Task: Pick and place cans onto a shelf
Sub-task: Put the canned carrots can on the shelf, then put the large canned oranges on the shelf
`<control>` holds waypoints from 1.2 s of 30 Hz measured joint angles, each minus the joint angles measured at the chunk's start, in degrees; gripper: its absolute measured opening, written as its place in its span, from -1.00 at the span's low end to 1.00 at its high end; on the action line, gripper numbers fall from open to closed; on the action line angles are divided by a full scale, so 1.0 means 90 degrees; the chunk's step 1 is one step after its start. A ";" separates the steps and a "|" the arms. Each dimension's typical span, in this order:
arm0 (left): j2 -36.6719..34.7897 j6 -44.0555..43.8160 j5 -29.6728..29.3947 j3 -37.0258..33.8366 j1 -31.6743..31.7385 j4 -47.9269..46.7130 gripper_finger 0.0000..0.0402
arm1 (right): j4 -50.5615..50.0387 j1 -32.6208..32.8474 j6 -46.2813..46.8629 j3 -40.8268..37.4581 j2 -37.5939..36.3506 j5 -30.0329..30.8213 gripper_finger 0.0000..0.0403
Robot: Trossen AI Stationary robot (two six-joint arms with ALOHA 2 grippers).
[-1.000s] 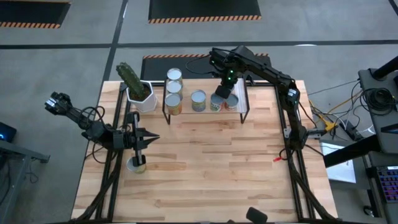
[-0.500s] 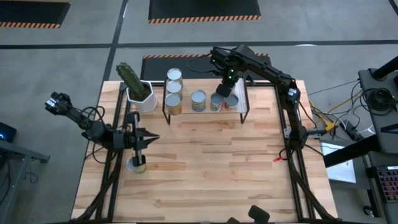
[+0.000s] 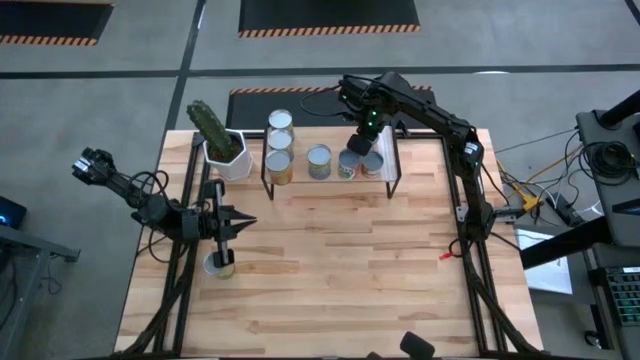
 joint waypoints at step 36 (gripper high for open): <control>0.0000 -0.0124 0.0002 0.0000 0.0002 -0.0042 -1.00 | 0.0409 0.0868 0.0260 -0.0327 -0.1384 0.0194 -0.95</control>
